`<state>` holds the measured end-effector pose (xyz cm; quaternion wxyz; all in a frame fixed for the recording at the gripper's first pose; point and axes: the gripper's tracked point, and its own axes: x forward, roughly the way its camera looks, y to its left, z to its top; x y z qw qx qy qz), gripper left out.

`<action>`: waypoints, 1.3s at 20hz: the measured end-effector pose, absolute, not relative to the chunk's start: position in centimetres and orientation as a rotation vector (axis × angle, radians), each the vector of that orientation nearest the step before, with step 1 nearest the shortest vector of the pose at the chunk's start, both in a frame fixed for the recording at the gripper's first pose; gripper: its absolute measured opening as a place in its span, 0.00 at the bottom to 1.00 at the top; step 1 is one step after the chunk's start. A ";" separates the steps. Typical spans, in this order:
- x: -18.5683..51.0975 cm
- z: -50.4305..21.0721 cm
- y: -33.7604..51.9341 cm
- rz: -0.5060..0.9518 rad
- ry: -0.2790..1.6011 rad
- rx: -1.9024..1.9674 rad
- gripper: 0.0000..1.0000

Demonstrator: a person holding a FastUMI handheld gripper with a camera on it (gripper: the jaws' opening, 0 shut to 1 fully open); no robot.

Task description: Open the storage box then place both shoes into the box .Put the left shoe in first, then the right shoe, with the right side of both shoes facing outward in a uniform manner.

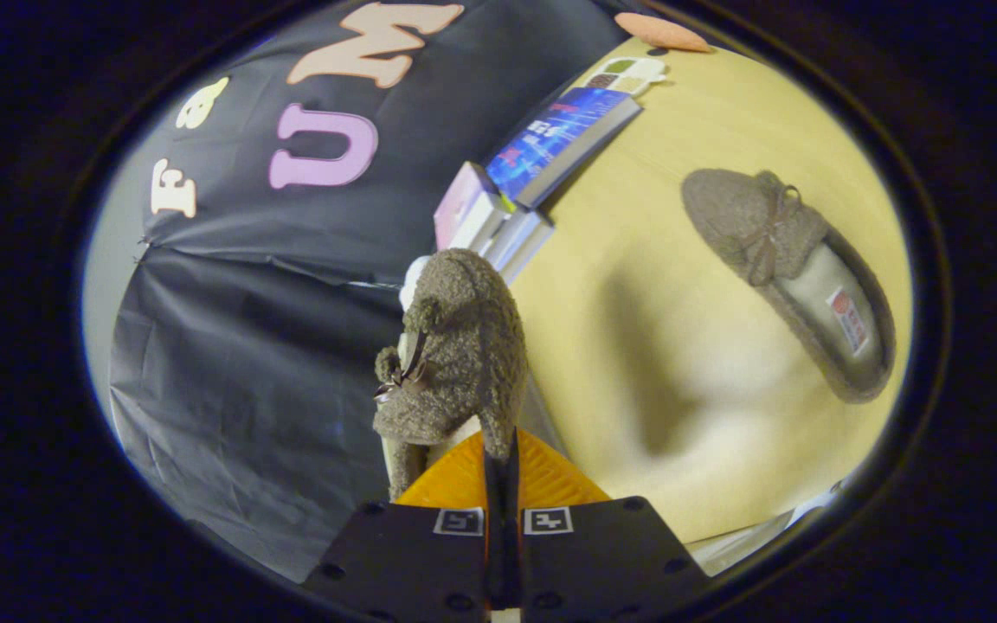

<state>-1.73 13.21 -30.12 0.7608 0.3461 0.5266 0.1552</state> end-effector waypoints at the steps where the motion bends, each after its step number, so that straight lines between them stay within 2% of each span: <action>1: -2.1 -29.1 14.3 0.363 1.150 0.745 0.03; 6: -3.2 -26.5 21.8 0.485 1.204 0.738 0.03; 9: -3.7 -28.3 26.0 0.505 1.268 0.669 0.03; 16: -5.2 -35.1 31.1 0.401 1.362 0.437 0.03; 26: -5.5 -42.5 33.5 0.300 1.454 0.165 0.03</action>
